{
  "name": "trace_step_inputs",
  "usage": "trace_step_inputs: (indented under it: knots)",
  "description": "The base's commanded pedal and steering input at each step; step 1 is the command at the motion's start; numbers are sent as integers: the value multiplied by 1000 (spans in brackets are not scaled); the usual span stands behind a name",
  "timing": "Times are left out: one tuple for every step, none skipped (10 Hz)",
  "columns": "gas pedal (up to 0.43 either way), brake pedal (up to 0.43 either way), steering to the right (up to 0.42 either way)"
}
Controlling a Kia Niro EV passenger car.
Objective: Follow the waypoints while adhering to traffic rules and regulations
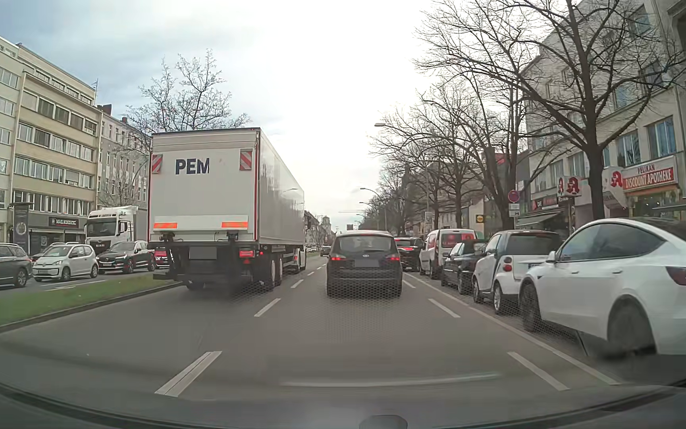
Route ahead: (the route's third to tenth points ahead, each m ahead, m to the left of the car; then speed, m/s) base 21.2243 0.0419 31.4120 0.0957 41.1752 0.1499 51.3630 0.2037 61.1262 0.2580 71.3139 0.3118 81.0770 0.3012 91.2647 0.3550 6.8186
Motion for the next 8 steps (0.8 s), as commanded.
trace_step_inputs:
  knots:
    - [0,0,-4]
    - [0,0,-5]
    - [0,0,-5]
    - [0,0,-4]
    - [20,0,-5]
    - [87,0,-5]
    - [87,0,-4]
    - [87,0,-4]
